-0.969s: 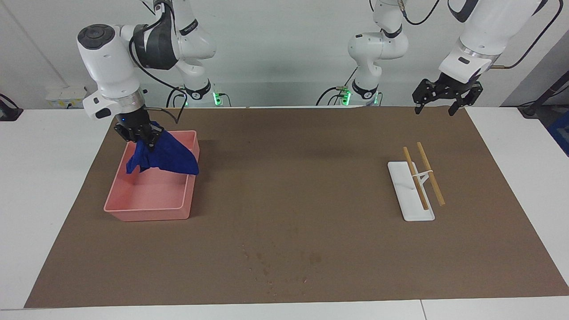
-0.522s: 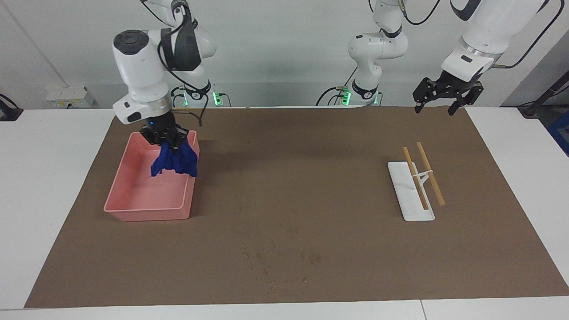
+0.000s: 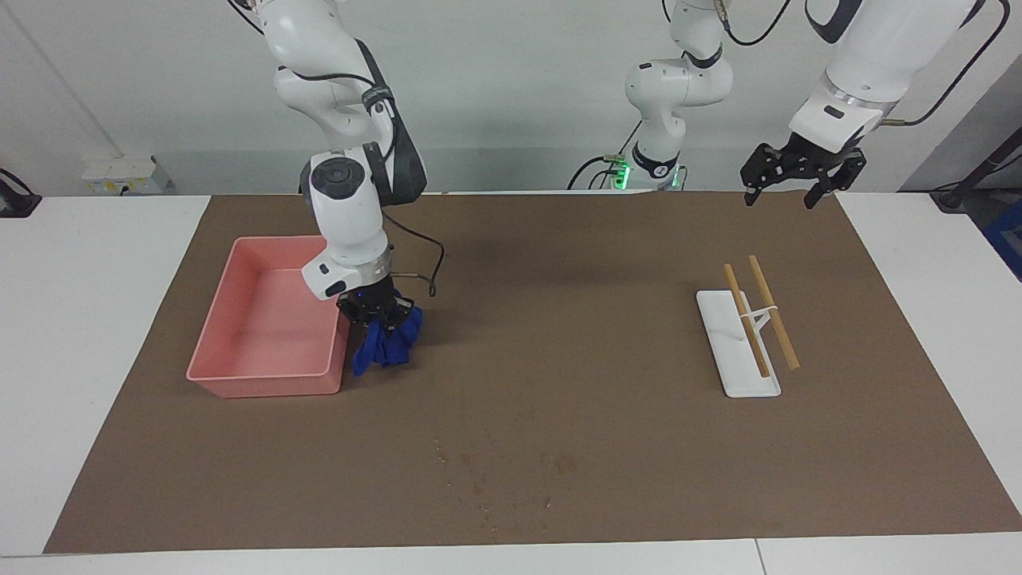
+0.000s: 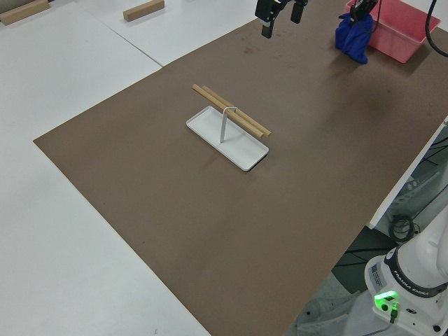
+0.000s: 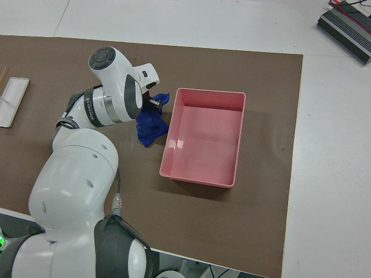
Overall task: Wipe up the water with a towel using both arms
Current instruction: 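Lower the cloth into the pink bin with the right gripper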
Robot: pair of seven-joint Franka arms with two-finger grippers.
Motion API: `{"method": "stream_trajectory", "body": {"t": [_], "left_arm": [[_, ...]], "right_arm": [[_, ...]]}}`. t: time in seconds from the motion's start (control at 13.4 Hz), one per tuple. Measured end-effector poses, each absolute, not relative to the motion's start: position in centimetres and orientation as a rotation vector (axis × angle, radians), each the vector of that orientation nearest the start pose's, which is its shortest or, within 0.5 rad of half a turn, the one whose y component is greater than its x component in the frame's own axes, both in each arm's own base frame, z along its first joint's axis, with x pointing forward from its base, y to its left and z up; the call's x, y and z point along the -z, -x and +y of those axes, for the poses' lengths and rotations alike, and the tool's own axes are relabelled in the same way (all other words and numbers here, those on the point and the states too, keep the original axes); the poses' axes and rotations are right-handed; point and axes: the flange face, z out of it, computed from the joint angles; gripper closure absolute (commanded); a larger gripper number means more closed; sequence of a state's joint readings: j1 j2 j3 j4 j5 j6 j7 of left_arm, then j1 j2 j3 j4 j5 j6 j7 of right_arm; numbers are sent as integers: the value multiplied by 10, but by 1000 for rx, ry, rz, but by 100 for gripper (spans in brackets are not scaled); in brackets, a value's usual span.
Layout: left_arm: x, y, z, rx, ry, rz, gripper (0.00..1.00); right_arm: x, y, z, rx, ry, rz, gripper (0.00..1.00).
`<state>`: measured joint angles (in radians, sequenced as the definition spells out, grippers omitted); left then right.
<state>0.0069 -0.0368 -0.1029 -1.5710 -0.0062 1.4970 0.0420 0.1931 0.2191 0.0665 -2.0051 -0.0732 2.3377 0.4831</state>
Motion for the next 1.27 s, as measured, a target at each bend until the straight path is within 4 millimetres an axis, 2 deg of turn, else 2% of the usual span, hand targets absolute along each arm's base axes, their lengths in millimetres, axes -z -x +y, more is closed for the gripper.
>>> {"method": "stream_trajectory", "body": {"t": [0.3,0.52,0.6,0.82,1.12,1.27], "left_arm": [[-638,-533,-52,-59,3134,205,0],[-636,-532,-50,-67,3134,199,0],[-636,-532,-49,-67,3136,194,0],[-633,-532,-42,-74,3139,172,0],[-632,-531,-44,-78,3138,179,0],[-632,-531,-44,-76,3138,179,0]], "right_arm": [[-326,-595,162,250,3091,256,100],[-295,-592,194,279,3072,177,100],[-293,-591,204,297,3064,151,100],[-293,-577,246,300,3049,127,100],[-293,-539,322,273,3010,241,100],[-293,-523,348,253,2996,313,100]]}}
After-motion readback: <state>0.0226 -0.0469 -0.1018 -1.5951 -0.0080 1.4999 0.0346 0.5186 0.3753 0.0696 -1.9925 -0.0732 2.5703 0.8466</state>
